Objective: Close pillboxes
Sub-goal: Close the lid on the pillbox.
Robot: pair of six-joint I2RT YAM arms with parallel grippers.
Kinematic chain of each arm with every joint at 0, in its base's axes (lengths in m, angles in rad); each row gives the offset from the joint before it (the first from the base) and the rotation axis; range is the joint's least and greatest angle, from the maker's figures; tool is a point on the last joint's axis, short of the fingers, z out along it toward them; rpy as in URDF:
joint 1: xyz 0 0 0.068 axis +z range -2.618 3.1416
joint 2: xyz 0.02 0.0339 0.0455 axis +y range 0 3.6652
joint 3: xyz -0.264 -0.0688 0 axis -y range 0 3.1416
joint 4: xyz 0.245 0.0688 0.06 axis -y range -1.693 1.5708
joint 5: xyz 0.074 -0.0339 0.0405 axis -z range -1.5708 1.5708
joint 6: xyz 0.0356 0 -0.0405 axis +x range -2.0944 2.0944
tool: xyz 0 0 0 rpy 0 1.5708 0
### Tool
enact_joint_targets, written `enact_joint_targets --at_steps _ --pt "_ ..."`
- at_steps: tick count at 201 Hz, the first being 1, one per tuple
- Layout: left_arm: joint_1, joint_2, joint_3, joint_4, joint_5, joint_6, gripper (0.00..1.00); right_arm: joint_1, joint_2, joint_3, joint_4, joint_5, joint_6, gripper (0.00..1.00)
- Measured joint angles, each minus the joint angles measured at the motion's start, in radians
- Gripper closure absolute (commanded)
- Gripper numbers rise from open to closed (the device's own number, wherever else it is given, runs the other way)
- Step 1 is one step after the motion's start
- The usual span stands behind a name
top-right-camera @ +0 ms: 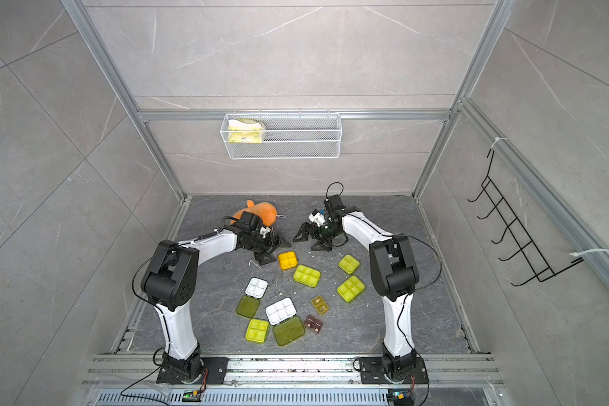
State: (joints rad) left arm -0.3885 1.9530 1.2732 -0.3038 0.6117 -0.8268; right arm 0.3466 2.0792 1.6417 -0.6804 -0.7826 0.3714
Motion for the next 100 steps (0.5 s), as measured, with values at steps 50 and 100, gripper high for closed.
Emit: enact_joint_targets --at_steps 50,100 --pt "0.0 -0.004 -0.041 0.017 -0.008 -0.011 0.06 0.0 0.0 -0.008 0.008 -0.012 0.003 0.03" --pt "0.0 -0.017 -0.041 0.021 -0.008 -0.011 0.06 0.0 0.0 -0.046 0.021 -0.011 0.011 0.05"
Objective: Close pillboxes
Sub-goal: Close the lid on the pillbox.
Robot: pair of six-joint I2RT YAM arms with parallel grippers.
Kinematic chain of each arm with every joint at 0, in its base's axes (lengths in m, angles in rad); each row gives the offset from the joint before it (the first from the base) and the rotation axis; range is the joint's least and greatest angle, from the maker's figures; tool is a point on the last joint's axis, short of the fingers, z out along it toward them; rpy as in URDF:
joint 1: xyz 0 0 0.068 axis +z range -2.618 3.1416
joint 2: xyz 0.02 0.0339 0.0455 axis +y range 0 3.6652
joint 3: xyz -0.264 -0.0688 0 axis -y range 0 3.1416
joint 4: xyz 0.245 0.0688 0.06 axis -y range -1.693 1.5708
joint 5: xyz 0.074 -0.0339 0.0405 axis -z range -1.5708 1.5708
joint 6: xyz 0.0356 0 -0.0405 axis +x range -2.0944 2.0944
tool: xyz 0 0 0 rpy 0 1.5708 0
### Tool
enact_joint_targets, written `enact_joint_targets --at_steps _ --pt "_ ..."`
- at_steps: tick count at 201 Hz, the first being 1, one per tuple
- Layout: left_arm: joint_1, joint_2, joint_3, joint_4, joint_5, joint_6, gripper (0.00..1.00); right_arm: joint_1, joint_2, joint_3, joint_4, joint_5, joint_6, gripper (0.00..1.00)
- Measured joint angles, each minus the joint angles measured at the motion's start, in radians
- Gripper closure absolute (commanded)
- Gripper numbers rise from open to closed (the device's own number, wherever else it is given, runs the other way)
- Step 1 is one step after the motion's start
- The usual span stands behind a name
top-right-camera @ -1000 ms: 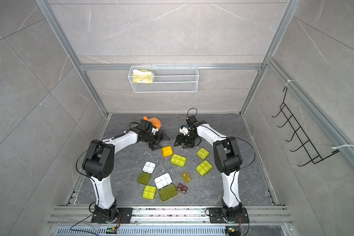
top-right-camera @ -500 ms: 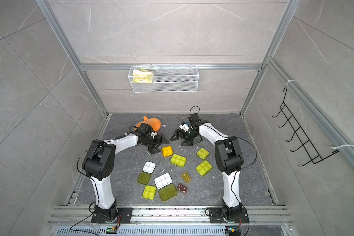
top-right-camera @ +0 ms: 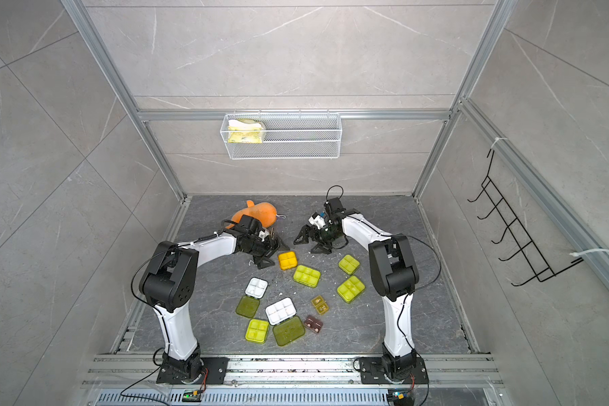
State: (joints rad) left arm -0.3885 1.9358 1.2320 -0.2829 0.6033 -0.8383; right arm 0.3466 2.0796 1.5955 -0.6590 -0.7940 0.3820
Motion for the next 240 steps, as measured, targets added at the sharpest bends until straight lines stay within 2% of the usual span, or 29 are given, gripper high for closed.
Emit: enact_joint_targets --at_steps 93,186,240 --pt "0.0 0.0 0.001 -0.001 0.0 0.0 0.09 0.014 0.036 -0.015 0.027 0.0 0.023 0.11" --pt "0.002 0.0 0.0 -0.001 0.0 -0.002 0.24 0.049 0.077 -0.016 0.03 0.002 0.038 0.17" --pt "0.002 0.0 -0.011 0.0 0.0 -0.002 0.28 0.058 0.093 -0.029 0.04 0.007 0.045 0.22"
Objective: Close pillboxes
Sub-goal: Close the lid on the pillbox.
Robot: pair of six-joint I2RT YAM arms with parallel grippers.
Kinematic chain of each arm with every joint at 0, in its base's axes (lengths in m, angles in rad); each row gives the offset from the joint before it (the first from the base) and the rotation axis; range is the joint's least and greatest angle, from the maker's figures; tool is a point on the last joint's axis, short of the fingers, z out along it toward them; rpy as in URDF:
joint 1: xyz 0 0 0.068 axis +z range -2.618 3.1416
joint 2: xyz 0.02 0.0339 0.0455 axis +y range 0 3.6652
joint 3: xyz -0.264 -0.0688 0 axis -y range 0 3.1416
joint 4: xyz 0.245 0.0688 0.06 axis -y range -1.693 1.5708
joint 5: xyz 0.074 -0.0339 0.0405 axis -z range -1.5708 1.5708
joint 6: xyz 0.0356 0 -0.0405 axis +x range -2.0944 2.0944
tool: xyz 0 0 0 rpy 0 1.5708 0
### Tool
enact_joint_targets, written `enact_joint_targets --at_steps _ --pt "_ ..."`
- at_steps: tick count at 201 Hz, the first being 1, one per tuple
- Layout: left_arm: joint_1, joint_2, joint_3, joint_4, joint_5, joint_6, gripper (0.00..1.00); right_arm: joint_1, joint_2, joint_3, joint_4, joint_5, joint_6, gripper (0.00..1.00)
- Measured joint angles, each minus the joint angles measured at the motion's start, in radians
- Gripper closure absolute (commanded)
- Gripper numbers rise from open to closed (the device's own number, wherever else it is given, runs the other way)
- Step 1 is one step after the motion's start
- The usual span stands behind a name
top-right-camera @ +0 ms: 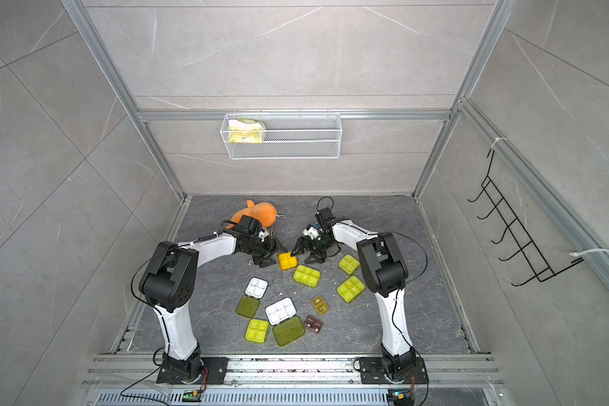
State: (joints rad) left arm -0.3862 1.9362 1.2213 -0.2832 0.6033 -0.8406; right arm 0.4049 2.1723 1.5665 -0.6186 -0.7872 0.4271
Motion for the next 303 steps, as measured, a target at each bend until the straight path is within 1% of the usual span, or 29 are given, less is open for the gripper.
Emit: enact_joint_targets --at_steps 46,130,157,179,260,303 --pt "0.0 0.0 -0.032 0.001 0.001 0.003 0.3 0.0 0.001 -0.014 0.018 0.013 0.004 0.24" --pt "0.0 0.0 -0.048 0.024 0.0 0.003 0.33 0.003 0.006 -0.026 0.034 0.039 0.004 0.32" --pt "0.0 0.0 -0.051 0.025 0.001 0.003 0.36 0.005 0.008 -0.033 0.044 0.038 0.007 0.35" --pt "0.0 0.0 -0.051 0.026 0.0 0.003 0.4 0.007 0.008 -0.037 0.053 0.037 0.008 0.37" --pt "0.0 0.014 -0.039 0.022 0.001 0.013 0.45 0.013 0.016 -0.037 0.07 0.039 0.034 0.43" --pt "0.0 0.049 -0.008 0.027 0.007 0.015 0.47 0.016 0.044 -0.002 0.062 0.039 0.042 0.5"
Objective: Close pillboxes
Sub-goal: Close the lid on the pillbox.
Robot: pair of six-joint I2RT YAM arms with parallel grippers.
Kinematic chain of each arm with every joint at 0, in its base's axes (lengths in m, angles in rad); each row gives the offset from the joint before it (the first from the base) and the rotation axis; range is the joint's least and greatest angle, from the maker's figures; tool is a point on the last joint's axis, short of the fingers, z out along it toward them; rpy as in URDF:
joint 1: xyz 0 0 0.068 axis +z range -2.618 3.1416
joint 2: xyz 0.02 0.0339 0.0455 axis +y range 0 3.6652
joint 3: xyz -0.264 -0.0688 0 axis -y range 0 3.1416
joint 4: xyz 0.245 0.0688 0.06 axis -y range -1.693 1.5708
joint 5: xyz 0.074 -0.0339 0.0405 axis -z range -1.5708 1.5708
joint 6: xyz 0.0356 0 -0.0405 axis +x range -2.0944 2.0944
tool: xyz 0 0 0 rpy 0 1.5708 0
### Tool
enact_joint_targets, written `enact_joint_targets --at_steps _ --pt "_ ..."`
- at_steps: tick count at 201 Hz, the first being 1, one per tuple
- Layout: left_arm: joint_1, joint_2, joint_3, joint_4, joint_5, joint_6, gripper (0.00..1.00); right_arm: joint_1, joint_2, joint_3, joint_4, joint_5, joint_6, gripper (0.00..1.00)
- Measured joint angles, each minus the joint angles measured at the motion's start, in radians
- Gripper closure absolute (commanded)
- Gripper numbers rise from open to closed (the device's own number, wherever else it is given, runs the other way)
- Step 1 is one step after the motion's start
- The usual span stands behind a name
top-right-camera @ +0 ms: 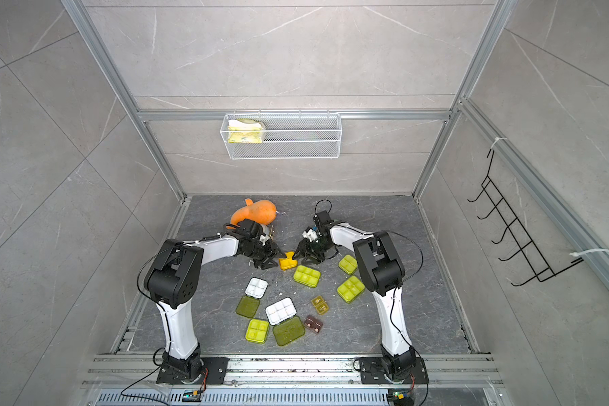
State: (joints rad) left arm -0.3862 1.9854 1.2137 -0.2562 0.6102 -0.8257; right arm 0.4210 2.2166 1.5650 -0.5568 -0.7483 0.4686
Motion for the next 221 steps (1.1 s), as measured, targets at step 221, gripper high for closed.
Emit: enact_joint_targets --at_steps 221 --pt "0.001 0.048 0.038 0.018 0.042 0.0 0.54 0.022 0.043 0.105 -0.101 0.09 -0.017 0.72"
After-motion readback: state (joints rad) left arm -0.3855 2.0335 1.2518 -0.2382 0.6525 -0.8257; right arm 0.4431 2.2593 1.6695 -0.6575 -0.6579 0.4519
